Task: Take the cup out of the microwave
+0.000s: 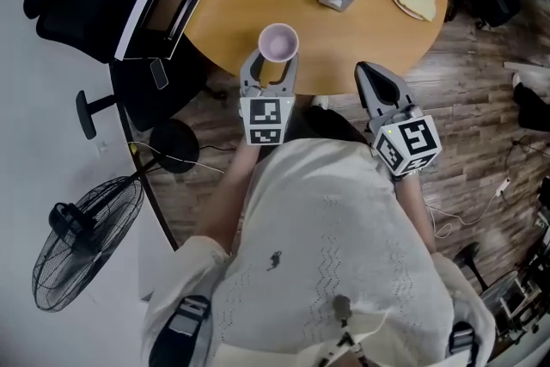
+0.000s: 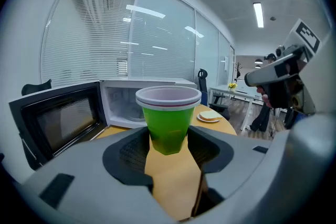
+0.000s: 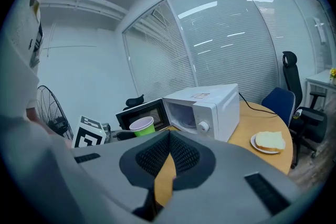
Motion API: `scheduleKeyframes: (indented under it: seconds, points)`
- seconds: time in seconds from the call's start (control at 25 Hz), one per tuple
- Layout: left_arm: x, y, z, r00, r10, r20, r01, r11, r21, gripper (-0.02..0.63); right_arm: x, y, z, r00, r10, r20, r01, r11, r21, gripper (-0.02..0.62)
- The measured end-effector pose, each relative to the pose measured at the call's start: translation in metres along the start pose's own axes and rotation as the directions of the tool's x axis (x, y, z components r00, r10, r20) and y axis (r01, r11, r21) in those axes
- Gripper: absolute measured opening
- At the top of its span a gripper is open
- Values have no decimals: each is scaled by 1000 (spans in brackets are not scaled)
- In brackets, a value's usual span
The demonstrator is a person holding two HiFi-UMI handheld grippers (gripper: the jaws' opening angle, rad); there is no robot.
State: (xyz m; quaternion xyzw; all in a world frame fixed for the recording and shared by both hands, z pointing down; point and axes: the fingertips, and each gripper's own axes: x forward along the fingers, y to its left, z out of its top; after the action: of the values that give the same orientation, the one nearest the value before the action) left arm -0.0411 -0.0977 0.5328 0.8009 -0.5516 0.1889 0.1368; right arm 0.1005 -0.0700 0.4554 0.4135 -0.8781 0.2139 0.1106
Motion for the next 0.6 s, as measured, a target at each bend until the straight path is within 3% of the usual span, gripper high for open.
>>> scheduleKeyframes:
  seconds: [0.6]
  points:
    - [-37,-37,21,1000,-4,26,4,1000,-15,249,-21,-6,2,999,44,21,-43,998,-51,8]
